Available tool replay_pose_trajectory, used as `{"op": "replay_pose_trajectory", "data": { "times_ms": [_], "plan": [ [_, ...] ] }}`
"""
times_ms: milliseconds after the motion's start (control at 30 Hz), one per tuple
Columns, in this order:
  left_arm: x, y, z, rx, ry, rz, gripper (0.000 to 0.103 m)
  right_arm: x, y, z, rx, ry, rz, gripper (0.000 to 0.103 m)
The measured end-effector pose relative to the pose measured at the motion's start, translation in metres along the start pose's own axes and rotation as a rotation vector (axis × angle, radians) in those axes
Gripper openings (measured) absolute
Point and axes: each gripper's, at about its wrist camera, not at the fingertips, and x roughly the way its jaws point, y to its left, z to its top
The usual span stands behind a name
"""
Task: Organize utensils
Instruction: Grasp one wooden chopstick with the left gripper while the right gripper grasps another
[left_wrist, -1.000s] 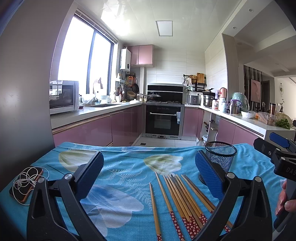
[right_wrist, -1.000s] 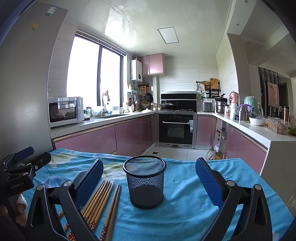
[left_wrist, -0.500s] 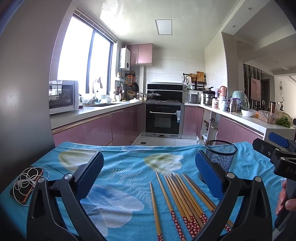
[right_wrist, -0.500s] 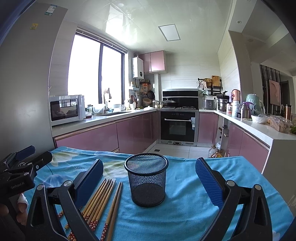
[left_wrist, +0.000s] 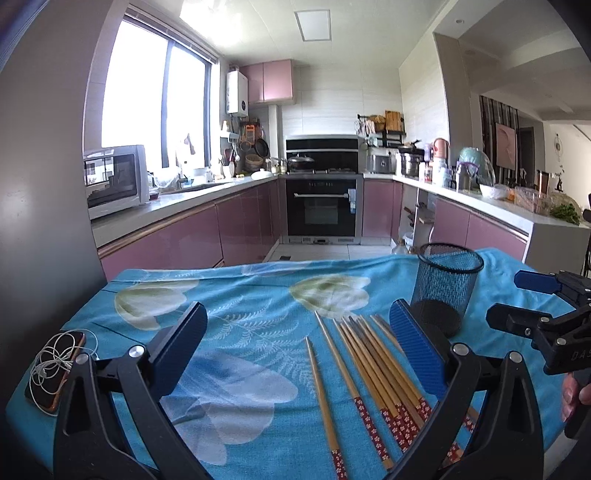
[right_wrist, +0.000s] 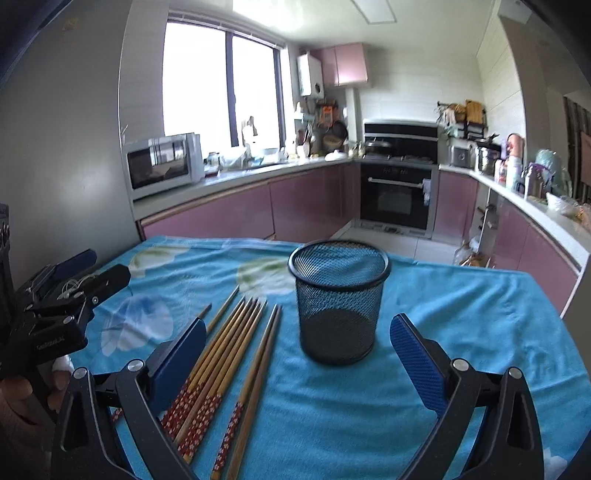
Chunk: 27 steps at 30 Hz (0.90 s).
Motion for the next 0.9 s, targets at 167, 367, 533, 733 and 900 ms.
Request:
{"op": "replay_pose_trajectory", "data": {
  "times_ms": [167,367,533,733,900],
  "plan": [
    [0.023,0.005,-0.010,0.036,0.154,-0.040,0.095,0.028,0.011,-0.010,-0.028,0.136,0.030,0.077],
    [0.051,0.005,-0.025,0.067,0.295,-0.115,0.074,0.055,0.015,-0.016,-0.031,0.270,0.050,0.048],
    [0.076,0.001,-0.037,0.085,0.406,-0.168,0.058,0.069,0.012,-0.019,-0.017,0.331,0.061,0.036],
    [0.101,0.000,-0.047,0.067,0.508,-0.221,0.043,0.081,0.018,-0.019,-0.024,0.367,0.069,0.032],
    [0.113,-0.005,-0.042,0.065,0.530,-0.235,0.038,0.091,0.024,-0.015,-0.049,0.380,0.061,0.032]
  ]
}}
